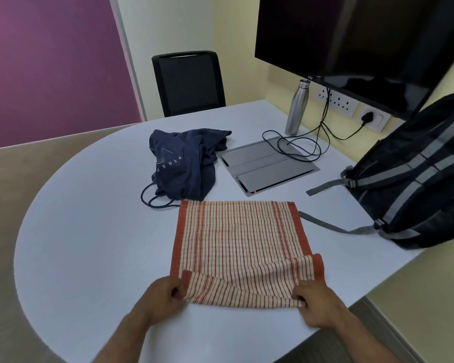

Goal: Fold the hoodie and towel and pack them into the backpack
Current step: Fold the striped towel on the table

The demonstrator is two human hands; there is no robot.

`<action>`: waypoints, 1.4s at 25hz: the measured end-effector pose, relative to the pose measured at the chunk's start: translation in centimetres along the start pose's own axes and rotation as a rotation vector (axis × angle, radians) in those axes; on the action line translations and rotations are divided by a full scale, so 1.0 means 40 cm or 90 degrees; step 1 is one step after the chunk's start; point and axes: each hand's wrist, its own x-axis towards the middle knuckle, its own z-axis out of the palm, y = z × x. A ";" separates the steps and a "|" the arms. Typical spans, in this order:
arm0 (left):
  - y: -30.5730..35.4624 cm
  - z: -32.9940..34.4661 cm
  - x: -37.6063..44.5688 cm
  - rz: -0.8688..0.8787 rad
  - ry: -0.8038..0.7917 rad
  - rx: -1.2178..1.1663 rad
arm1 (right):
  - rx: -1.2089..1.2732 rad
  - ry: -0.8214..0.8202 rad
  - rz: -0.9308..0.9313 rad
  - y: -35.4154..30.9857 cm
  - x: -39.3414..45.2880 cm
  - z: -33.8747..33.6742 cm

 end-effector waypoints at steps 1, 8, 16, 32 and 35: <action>0.018 0.007 -0.003 -0.002 0.031 -0.031 | 0.005 -0.009 0.007 -0.006 -0.008 0.003; 0.044 0.048 0.009 -0.093 0.085 -0.153 | 0.043 -0.084 0.047 -0.025 -0.034 -0.002; -0.025 0.053 -0.047 0.045 -0.051 0.108 | 0.090 -0.132 0.038 -0.043 -0.075 -0.010; -0.081 0.062 -0.136 0.190 0.028 0.257 | 0.199 0.100 0.185 0.009 -0.143 0.007; -0.088 0.065 -0.142 0.202 0.020 0.284 | -0.005 -0.005 0.032 0.028 -0.159 0.005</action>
